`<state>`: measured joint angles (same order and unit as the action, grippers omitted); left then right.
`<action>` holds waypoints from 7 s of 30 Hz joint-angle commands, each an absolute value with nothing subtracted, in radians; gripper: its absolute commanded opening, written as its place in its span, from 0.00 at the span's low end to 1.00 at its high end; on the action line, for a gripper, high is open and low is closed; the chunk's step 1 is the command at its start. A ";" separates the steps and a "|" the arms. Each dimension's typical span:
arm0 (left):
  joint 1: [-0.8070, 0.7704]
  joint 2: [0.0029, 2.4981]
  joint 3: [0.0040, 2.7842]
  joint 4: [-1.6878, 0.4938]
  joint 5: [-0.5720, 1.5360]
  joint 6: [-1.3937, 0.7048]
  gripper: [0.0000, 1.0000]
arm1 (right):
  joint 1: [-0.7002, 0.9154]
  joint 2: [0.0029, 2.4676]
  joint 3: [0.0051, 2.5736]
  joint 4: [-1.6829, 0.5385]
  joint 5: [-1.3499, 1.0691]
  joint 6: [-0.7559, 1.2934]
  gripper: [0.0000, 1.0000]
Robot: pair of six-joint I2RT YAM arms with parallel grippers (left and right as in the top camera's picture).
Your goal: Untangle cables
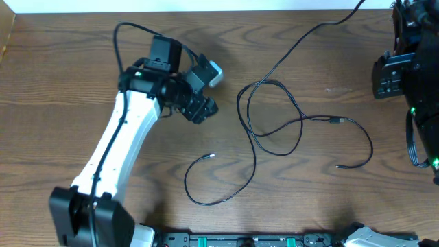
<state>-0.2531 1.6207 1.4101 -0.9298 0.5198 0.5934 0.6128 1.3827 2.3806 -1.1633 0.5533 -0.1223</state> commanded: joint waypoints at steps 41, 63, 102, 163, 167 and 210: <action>-0.657 1.649 1.018 -0.746 0.783 0.773 0.67 | 0.607 1.381 2.393 -1.219 0.619 -0.136 0.01; -0.553 1.649 1.018 -0.400 0.350 0.531 0.61 | 0.573 1.440 2.392 -1.283 0.634 -0.136 0.01; -0.394 1.537 1.019 -0.353 0.408 0.469 0.62 | 0.084 1.704 1.861 -1.303 0.097 0.175 0.01; -0.394 1.537 1.019 -0.354 0.445 0.515 0.63 | 0.311 1.728 1.031 -0.543 -0.214 -0.683 0.99; -0.394 1.537 1.019 -0.352 0.445 0.515 0.63 | 0.300 1.760 1.031 -0.546 -0.229 -0.724 0.99; -0.394 1.537 1.019 -0.353 0.445 0.515 0.63 | 0.295 1.914 1.034 -0.444 -0.247 -0.594 0.01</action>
